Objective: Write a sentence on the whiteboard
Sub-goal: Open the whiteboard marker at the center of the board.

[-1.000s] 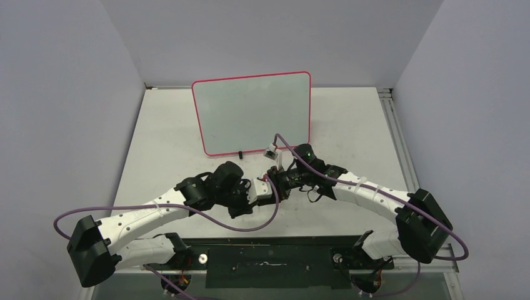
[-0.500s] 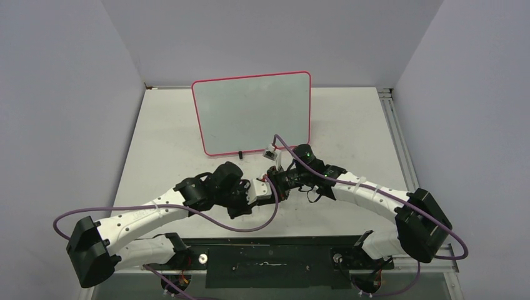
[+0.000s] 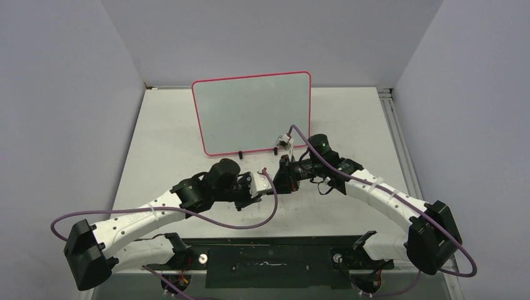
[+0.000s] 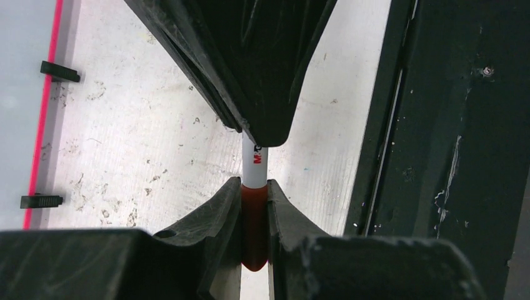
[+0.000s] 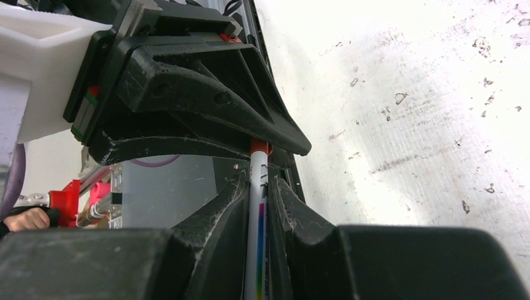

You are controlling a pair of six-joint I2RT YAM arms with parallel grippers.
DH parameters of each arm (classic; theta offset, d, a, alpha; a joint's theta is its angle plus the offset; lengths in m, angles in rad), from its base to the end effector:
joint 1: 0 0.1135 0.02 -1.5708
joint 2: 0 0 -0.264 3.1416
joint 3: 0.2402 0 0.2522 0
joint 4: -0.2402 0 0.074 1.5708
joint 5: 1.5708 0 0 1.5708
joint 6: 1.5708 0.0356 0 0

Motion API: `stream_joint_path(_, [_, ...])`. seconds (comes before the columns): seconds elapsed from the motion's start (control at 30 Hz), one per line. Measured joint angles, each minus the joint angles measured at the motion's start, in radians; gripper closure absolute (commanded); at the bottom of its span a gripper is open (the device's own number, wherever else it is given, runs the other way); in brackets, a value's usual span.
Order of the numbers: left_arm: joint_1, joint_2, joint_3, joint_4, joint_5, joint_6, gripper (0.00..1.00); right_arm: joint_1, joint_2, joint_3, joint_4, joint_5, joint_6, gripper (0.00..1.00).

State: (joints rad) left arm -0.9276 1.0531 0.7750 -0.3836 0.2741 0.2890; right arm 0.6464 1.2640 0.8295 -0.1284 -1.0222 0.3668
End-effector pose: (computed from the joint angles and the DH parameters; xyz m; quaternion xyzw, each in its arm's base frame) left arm 0.1283 -0.1873 0.2668 0.5579 0.6961 -0.2531 0.3744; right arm 0.1940 0.1845 0.2671 -0.3403 0.7234 0.5789 0.1605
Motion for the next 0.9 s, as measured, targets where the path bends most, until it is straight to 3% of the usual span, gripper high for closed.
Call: stream_joint_path(0.9, [-0.007,-0.014,0.0,0.081,-0.005,0.026,1.0,-0.004,-0.069,0.079,-0.172,0.067,-0.137,0.95])
